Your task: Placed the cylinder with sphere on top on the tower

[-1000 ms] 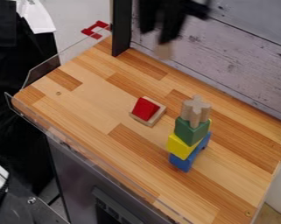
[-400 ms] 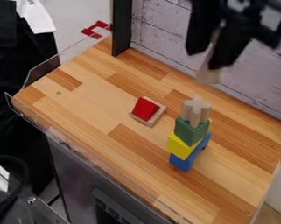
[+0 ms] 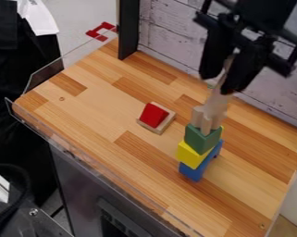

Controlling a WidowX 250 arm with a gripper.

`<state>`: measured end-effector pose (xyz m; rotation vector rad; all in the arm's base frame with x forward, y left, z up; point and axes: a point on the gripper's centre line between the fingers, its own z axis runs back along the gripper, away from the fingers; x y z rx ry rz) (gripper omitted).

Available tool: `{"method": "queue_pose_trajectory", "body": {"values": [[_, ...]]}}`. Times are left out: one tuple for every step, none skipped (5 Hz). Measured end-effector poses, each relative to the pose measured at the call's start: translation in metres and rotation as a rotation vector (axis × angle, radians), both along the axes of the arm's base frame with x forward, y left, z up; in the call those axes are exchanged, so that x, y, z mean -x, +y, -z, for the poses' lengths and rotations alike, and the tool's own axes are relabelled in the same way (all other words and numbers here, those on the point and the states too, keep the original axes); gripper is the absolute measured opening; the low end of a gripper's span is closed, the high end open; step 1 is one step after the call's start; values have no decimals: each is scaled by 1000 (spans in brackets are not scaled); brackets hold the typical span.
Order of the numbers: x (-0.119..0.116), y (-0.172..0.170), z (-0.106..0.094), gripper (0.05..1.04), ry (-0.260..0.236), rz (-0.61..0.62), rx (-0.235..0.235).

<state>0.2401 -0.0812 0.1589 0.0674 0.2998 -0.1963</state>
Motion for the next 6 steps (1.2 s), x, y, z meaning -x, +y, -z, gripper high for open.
{"method": "queue_pose_trajectory", "body": {"values": [[-1, 4, 2, 341, 20, -9, -8], [0, 6, 2, 341, 24, -23, -16], [-1, 8, 2, 341, 23, -30, -18], [-3, 7, 3, 341, 11, -32, -12], [-9, 5, 5, 341, -25, -35, 14], [-12, 6, 6, 341, -40, -43, 20]]}}
